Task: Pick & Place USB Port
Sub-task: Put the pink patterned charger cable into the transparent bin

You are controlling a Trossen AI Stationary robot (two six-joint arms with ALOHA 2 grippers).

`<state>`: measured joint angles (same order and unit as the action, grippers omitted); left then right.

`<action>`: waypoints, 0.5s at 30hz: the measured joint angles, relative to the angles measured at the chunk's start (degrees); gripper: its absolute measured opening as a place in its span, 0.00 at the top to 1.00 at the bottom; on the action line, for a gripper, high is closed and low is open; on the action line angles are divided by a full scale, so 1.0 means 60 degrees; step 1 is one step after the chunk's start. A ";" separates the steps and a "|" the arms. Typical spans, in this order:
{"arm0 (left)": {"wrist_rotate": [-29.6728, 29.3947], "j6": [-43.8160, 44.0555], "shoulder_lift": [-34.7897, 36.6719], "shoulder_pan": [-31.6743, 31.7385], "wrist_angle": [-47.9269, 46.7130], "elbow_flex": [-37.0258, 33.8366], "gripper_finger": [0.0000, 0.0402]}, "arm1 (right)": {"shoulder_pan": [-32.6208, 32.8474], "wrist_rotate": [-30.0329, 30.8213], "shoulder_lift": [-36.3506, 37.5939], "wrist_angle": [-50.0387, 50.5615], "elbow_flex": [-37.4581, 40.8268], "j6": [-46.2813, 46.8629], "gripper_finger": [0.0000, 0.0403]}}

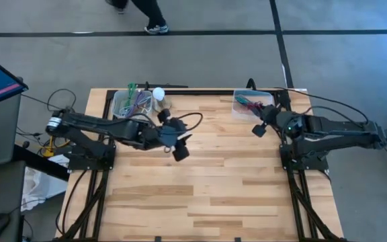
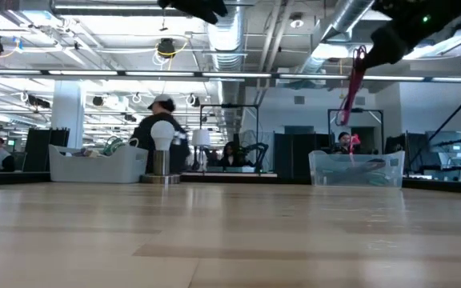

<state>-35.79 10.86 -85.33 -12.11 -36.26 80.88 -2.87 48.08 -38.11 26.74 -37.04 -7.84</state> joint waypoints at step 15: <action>-0.1035 0.1454 0.4025 -0.1195 0.2700 -0.5324 0.70 | -0.3162 -0.2949 0.0621 -0.1496 0.1085 -0.1005 1.00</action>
<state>-42.00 19.59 -61.18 -19.28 -20.06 48.93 -21.85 30.38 -34.38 17.77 -30.53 -13.87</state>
